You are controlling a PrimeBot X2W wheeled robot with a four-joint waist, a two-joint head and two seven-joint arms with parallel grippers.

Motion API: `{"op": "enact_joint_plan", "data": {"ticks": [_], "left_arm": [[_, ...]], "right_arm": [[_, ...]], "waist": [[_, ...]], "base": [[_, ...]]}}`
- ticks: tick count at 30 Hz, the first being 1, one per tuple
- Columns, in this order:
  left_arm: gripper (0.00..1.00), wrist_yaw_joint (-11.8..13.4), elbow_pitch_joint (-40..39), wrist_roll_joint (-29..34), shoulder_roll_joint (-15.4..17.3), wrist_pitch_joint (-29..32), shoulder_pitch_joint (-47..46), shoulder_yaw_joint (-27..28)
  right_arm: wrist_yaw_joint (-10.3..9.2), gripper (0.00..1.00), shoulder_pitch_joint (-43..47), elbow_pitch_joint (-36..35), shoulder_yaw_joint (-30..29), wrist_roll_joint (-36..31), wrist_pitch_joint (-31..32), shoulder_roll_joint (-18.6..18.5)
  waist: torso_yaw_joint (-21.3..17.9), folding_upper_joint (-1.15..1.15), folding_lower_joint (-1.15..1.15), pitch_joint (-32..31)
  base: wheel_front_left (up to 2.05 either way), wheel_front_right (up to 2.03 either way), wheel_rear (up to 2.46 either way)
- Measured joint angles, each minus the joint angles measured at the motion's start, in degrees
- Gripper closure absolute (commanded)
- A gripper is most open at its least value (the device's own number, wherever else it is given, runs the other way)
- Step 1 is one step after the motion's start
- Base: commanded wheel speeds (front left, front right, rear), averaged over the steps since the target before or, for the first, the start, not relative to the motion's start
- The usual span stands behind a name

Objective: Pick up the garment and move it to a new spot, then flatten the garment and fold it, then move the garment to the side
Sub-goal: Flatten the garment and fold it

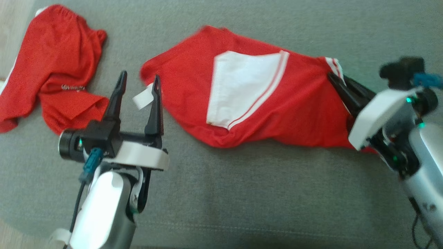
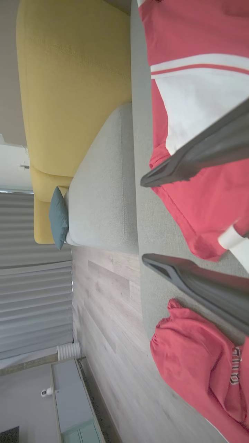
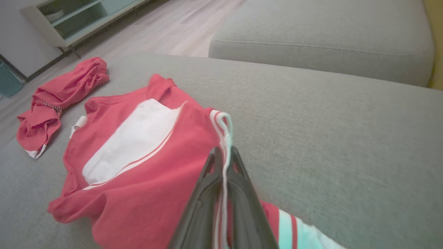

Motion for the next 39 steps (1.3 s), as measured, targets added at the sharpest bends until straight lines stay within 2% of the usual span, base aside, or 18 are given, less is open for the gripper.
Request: {"op": "enact_joint_plan", "data": {"ticks": [10, 16, 17, 18, 19, 20, 23, 29, 33, 39], "left_arm": [[0.0, -0.7, 0.3, 0.4, 0.1, 0.0, 3.8, 1.3], [0.0, -0.8, 0.4, 0.5, 0.2, 0.0, 4.3, 1.5], [0.0, -0.8, 0.4, 0.5, 0.2, 0.0, 4.7, 1.6], [0.0, -0.8, 0.4, 0.5, 0.2, 0.0, 4.7, 1.6], [0.0, -0.8, 0.5, 0.5, 0.4, 0.0, 5.7, 1.7], [0.0, -0.8, 0.5, 0.5, 0.4, 0.0, 5.7, 1.7], [0.0, -0.3, 0.5, 0.5, 0.6, 0.0, 7.2, 1.8], [0.0, -0.1, 0.6, 0.4, 1.5, 0.0, 8.8, 2.4], [0.0, 0.3, 0.5, 0.4, 2.0, 0.0, 10.1, 2.7], [0.0, 1.0, 0.0, 0.4, 2.3, 0.2, 11.5, 2.7]], "right_arm": [[0.0, 1.0, 14.9, 1.5, -14.7, 0.8, -3.4, 5.9], [0.0, 1.0, 22.1, 3.0, -19.1, -0.9, -6.5, 11.4], [0.0, 0.79, 22.9, 2.9, -19.4, -1.5, -7.2, 12.2], [0.0, 0.53, 22.9, 2.9, -19.4, -1.5, -7.2, 12.2], [0.0, 0.08, 24.2, 2.9, -20.2, -3.1, -8.7, 13.7], [0.0, 0.0, 24.2, 2.9, -20.2, -3.1, -8.7, 13.7], [0.0, 0.0, 25.2, 1.7, -21.2, -6.2, -12.1, 15.3], [0.0, 0.0, 26.0, -4.8, -22.6, -15.7, -17.3, 15.9], [0.0, 0.0, 26.1, -9.5, -22.5, -20.1, -17.4, 16.8], [0.0, 0.0, 28.9, -14.7, -22.0, -22.4, -15.0, 18.8]], "waist": [[-3.6, 0.0, 0.0, -3.8], [-5.1, 0.0, 0.0, -5.0], [-5.3, 0.0, 0.0, -5.2], [-5.3, 0.0, 0.0, -5.2], [-5.9, 0.0, 0.0, -5.6], [-5.9, 0.0, 0.0, -5.6], [-6.8, 0.0, 0.0, -6.3], [-8.2, 0.0, 0.0, -8.1], [-8.8, 0.0, 0.0, -9.3], [-9.2, 0.0, 0.0, -10.8]], "base": [[0.0, 0.0, 0.0], [0.0, 0.0, 0.0], [0.0, 0.0, 0.0], [0.0, 0.0, 0.0], [0.0, 0.0, 0.0], [0.0, 0.0, 0.0], [0.0, 0.0, 0.0], [0.0, 0.0, 0.0], [0.0, 0.0, 0.0], [0.0, 0.0, 0.0]]}}
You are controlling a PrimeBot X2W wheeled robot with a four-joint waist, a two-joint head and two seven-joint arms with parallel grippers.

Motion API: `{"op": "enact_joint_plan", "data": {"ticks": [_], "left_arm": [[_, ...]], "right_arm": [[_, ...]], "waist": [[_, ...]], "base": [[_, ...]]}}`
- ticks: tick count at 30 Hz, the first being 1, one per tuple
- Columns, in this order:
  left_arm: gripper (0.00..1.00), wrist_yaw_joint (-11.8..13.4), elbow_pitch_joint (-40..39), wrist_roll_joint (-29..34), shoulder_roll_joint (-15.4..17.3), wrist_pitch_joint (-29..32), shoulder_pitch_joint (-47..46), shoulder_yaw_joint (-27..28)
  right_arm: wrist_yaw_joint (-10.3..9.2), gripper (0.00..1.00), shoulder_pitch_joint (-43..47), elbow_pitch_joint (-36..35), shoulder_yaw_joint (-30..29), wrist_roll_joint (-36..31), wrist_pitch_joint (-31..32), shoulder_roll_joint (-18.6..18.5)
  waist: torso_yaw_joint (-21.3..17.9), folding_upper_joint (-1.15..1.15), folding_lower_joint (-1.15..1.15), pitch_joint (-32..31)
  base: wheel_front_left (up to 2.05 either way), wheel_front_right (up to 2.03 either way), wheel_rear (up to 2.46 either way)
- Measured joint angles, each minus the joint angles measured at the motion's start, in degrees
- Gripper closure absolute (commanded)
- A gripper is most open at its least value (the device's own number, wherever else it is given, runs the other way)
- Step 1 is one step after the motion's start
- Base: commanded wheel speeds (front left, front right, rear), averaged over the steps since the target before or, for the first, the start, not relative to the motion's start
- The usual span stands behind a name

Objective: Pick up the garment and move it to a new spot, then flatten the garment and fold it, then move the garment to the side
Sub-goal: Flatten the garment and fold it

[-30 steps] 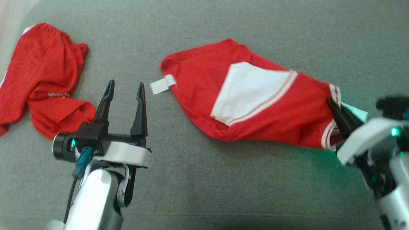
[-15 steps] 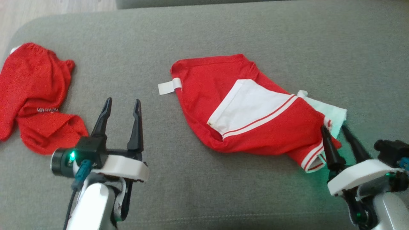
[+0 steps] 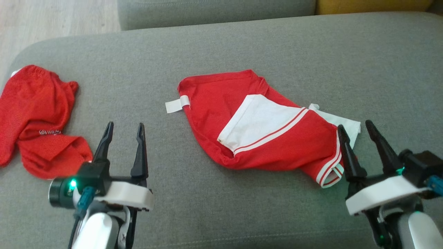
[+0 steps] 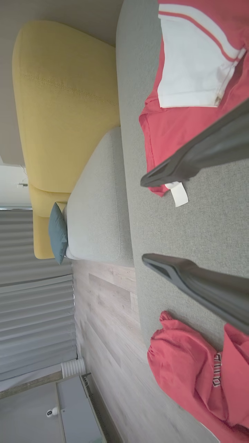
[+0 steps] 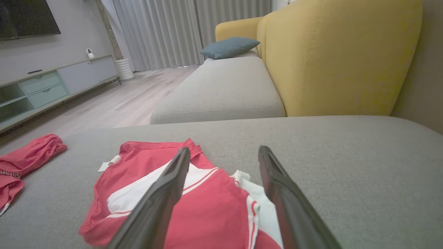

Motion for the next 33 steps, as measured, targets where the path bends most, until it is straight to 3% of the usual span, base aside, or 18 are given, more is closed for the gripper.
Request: {"op": "enact_joint_plan", "data": {"ticks": [21, 26, 33], "left_arm": [[0.0, 1.2, -0.8, 0.0, 0.8, 1.0, 1.5, -0.6], [0.0, 1.2, -1.2, 0.0, 0.7, 1.0, -0.7, -1.5], [0.0, 0.6, -1.1, 0.1, -1.0, 0.4, -6.6, -3.4]], "right_arm": [[0.0, 0.0, 1.7, -3.7, 0.4, 0.1, 5.1, 0.9], [0.0, 0.0, -1.2, -1.9, 3.3, 3.8, 10.8, -3.1], [0.0, 0.0, -13.2, -0.5, 7.9, 10.0, 20.3, -10.7]], "waist": [[0.5, 0.0, 0.0, 1.0], [1.4, 0.0, 0.0, 3.7], [3.8, 0.0, 0.0, 9.2]], "base": [[0.0, 0.0, 0.0], [0.0, 0.0, 0.0], [0.0, 0.0, 0.0]]}}
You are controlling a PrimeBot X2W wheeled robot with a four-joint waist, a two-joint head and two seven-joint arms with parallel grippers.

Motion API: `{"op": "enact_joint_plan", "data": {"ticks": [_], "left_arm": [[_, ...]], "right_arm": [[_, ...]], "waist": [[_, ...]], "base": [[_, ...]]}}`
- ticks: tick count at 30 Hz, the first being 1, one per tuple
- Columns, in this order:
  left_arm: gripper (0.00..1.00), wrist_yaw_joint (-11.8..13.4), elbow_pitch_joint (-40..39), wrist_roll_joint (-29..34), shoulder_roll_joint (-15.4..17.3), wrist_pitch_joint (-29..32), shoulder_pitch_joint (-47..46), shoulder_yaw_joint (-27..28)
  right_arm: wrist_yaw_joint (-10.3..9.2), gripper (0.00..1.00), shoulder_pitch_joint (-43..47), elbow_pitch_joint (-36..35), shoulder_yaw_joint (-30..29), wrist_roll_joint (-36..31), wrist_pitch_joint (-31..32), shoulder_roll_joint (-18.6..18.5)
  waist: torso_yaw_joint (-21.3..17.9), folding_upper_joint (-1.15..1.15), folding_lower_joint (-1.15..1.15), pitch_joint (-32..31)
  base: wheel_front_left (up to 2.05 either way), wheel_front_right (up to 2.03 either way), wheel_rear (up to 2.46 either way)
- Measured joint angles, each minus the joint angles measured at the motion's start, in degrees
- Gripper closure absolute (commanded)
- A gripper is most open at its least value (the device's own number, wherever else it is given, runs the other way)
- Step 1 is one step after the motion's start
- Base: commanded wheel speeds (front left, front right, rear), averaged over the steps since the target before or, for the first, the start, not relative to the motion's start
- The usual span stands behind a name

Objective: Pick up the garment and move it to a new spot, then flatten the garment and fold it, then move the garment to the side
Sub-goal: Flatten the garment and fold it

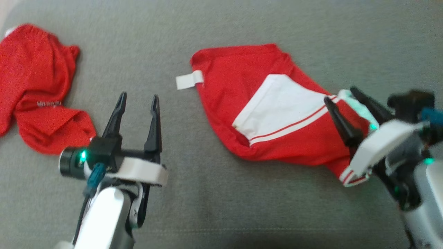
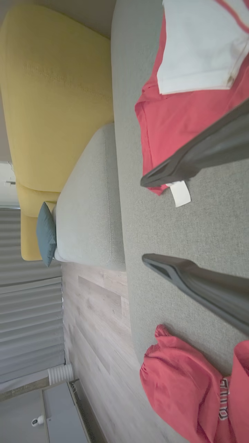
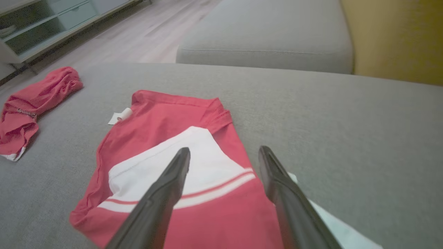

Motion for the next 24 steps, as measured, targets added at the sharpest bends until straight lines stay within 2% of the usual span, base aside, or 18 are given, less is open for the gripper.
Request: {"op": "enact_joint_plan", "data": {"ticks": [5, 10, 17, 22, 23, 24], "left_arm": [[0.0, -0.5, 1.1, 0.0, -1.5, -0.5, -3.3, -0.6], [0.0, -1.0, 2.5, 0.5, -2.6, -0.6, -5.4, -1.5], [0.0, -1.5, 2.6, 0.6, -3.3, -0.6, -6.3, -1.5], [0.0, -1.5, 2.6, 1.2, -3.5, -0.6, -6.3, -1.4], [0.0, -1.5, 2.6, 1.4, -3.6, -0.6, -6.3, -1.3], [0.0, -1.5, 2.6, 1.5, -3.6, -0.6, -6.3, -1.2]], "right_arm": [[0.0, 0.0, -7.3, 2.2, 4.7, 3.7, 5.8, -4.4], [0.0, 0.0, -13.9, 6.7, 9.2, 6.5, 8.8, -7.6], [0.0, 0.0, -19.4, 14.7, 14.6, 10.3, 11.8, -9.9], [0.0, 0.0, -21.4, 16.4, 17.6, 13.0, 12.4, -10.7], [0.0, 0.16, -21.8, 16.8, 18.3, 13.9, 12.5, -10.9], [0.0, 0.55, -22.1, 16.9, 18.9, 14.7, 12.8, -11.1]], "waist": [[2.9, 0.0, 0.0, 3.7], [6.0, 0.0, 0.0, 6.2], [8.4, 0.0, 0.0, 8.0], [8.4, 0.0, 0.0, 8.0], [8.3, 0.0, 0.0, 7.9], [8.2, 0.0, 0.0, 7.9]], "base": [[0.0, 0.0, 0.0], [0.0, 0.0, 0.0], [0.0, 0.0, 0.0], [0.0, 0.0, 0.0], [0.0, 0.0, 0.0], [0.0, 0.0, 0.0]]}}
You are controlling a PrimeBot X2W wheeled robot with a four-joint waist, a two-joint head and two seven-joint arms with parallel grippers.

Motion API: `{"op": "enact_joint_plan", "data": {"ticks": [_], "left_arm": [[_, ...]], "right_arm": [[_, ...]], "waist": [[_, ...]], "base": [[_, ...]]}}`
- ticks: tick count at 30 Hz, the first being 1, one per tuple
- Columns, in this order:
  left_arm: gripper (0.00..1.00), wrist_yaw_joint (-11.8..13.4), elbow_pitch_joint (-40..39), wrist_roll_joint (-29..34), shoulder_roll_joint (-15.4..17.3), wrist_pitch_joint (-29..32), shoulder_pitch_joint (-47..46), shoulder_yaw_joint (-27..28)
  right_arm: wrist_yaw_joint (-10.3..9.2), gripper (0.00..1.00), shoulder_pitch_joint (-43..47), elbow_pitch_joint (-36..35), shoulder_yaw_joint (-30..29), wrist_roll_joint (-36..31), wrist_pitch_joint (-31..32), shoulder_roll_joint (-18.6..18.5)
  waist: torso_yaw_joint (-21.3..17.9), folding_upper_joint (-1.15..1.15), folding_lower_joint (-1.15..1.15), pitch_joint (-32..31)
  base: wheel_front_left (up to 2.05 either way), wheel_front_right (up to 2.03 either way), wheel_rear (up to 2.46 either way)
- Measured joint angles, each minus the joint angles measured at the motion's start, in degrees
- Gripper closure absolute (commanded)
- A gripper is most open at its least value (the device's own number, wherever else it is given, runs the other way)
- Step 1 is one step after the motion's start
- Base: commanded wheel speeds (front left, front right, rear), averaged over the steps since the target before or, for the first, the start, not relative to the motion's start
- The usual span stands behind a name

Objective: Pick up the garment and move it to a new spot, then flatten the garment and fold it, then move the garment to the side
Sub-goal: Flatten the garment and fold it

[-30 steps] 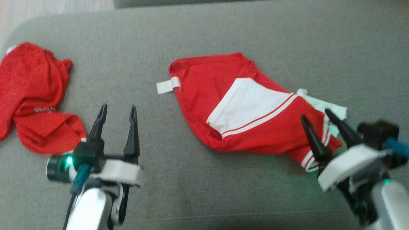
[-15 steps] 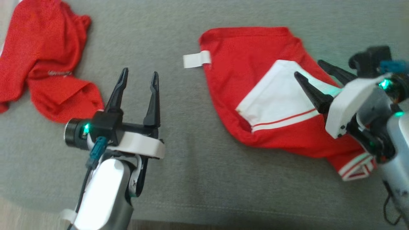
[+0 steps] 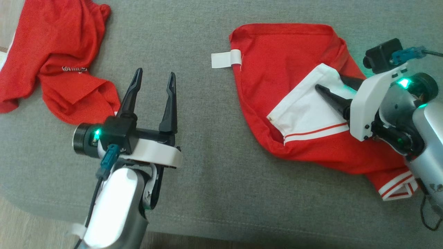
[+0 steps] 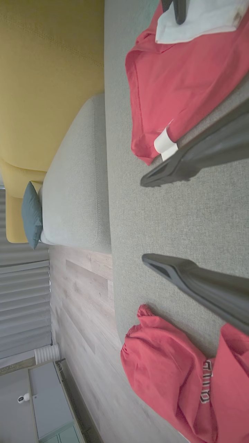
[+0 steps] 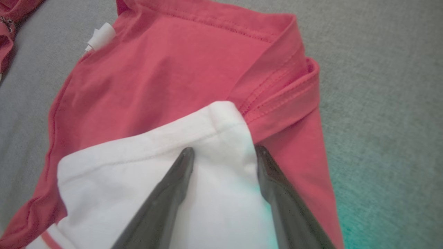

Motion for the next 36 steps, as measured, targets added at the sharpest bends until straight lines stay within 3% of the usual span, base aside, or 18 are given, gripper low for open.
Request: {"op": "enact_joint_plan", "data": {"ticks": [1, 10, 18, 26, 30, 32, 33, 36], "left_arm": [[0.0, 0.0, 0.0, 0.0, 0.0, 0.0, 0.0, 0.0], [0.0, -0.5, 0.1, 0.6, -0.1, 0.0, 0.3, 1.5], [0.0, -0.5, 0.1, 0.6, 0.1, 0.0, 1.8, 2.4], [0.0, -0.5, 0.3, 0.6, 0.8, 0.0, 4.5, 3.4], [0.0, -0.5, 0.4, 0.6, 1.1, 0.0, 5.7, 3.5], [0.0, -0.5, 0.4, 0.5, 1.4, 0.0, 6.4, 3.6], [0.0, -0.5, 0.5, 0.5, 1.5, 0.0, 6.7, 3.6], [0.0, -0.4, 0.5, 0.5, 1.8, 0.0, 7.3, 3.8]], "right_arm": [[0.0, 1.0, -0.2, 0.1, 0.5, 0.7, 0.0, -0.2], [0.0, 1.0, -0.1, -2.6, 1.2, 1.4, -9.3, -0.6], [0.0, 1.0, 9.9, -6.0, -10.8, -2.0, -16.5, 0.6], [0.0, 1.0, 24.1, -7.8, -26.3, -7.9, -20.0, 9.0], [0.0, 1.0, 30.2, -8.5, -31.2, -11.2, -21.4, 13.9], [0.0, 0.6, 32.0, -8.6, -31.7, -12.2, -21.7, 15.9], [0.0, 0.01, 32.6, -8.6, -31.7, -12.3, -22.0, 16.7], [0.0, 0.0, 33.0, -8.6, -31.5, -13.3, -25.0, 18.1]], "waist": [[-0.1, 0.0, 0.0, -0.1], [-1.6, 0.0, 0.0, -2.2], [-3.9, 0.0, 0.0, -5.1], [-6.3, 0.0, 0.0, -8.0], [-7.1, 0.0, 0.0, -9.2], [-7.5, 0.0, 0.0, -9.6], [-7.7, 0.0, 0.0, -9.9], [-8.3, 0.0, 0.0, -10.6]], "base": [[0.0, 0.0, 0.0], [0.0, 0.0, 0.0], [0.0, 0.0, 0.0], [0.0, 0.0, 0.0], [0.0, 0.0, 0.0], [0.0, 0.0, 0.0], [0.0, 0.0, 0.0], [0.0, 0.0, 0.0]]}}
